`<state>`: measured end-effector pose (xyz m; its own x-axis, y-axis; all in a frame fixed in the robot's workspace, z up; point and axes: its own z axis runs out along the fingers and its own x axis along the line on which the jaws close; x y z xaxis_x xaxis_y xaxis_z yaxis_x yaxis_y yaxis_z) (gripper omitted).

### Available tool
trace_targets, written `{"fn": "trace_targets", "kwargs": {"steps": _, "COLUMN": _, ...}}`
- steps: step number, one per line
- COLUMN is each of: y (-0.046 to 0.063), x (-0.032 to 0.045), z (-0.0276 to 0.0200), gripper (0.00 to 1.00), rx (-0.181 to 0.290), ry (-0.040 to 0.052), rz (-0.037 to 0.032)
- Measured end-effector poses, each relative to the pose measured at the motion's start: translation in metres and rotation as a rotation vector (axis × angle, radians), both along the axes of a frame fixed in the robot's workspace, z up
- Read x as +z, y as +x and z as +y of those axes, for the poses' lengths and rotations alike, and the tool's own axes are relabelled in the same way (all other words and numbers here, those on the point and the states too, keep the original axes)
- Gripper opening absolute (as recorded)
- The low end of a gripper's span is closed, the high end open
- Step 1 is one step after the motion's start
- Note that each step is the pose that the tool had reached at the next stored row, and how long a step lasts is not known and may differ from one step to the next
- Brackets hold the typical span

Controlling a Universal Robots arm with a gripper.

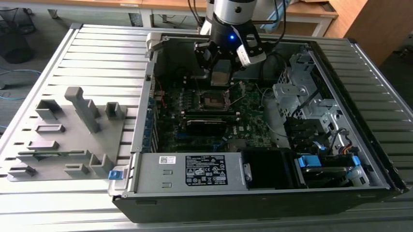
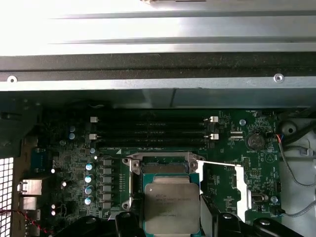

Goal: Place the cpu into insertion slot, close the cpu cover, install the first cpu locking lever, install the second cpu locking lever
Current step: 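Place the cpu into insertion slot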

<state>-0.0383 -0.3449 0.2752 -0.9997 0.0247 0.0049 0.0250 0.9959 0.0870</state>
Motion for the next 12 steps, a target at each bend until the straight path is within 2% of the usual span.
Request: {"fn": "trace_targets", "kwargs": {"steps": 12, "y": -0.002, "x": -0.0016, "z": 0.0, "gripper": 0.54, "rx": 0.0, "ry": -0.0014, "rz": -0.0032}}
